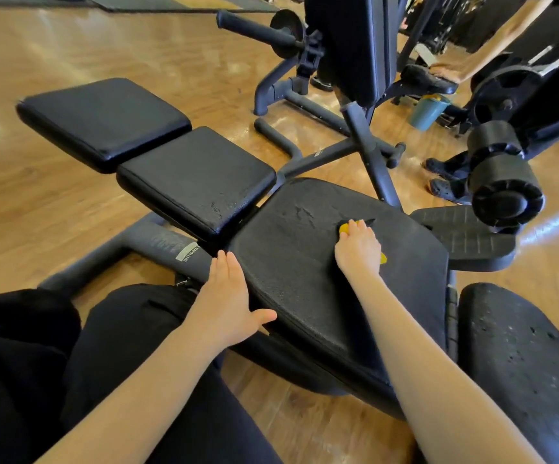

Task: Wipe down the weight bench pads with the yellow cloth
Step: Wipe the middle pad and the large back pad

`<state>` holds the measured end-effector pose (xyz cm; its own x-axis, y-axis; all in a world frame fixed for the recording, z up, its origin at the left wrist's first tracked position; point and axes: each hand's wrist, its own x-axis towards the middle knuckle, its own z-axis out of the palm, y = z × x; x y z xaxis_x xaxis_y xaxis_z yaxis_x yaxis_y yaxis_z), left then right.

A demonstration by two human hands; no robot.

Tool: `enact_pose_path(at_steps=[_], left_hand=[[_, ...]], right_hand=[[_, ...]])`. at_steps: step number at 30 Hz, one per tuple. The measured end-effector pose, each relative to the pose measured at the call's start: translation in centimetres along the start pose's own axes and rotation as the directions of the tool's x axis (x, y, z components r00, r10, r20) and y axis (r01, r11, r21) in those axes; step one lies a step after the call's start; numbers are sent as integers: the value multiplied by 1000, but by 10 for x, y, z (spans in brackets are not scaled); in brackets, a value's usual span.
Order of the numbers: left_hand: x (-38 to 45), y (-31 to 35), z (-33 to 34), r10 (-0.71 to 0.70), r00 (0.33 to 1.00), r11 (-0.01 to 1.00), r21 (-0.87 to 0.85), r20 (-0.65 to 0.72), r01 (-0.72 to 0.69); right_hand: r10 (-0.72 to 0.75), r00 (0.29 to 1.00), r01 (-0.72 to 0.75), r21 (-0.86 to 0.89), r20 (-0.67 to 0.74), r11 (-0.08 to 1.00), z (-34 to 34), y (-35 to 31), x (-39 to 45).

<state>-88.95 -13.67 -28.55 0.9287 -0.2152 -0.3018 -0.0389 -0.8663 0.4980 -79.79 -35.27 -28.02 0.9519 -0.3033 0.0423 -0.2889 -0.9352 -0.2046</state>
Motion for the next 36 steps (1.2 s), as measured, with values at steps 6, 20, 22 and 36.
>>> enact_pose_path(at_steps=[6, 20, 22, 36], left_hand=[[3, -2, -1, -1, 1000, 1000, -11, 1, 1], [8, 3, 2, -36, 997, 999, -43, -74, 32], [8, 4, 2, -32, 996, 999, -31, -79, 29], [14, 10, -3, 35, 996, 985, 169, -78, -22]], right_hand=[[-307, 943, 298, 89, 128, 951, 21, -89, 2], [-207, 973, 180, 224, 104, 958, -1, 21, 21], [-152, 984, 127, 247, 87, 961, -11, 52, 18], [289, 952, -254, 274, -96, 928, -14, 141, -1]])
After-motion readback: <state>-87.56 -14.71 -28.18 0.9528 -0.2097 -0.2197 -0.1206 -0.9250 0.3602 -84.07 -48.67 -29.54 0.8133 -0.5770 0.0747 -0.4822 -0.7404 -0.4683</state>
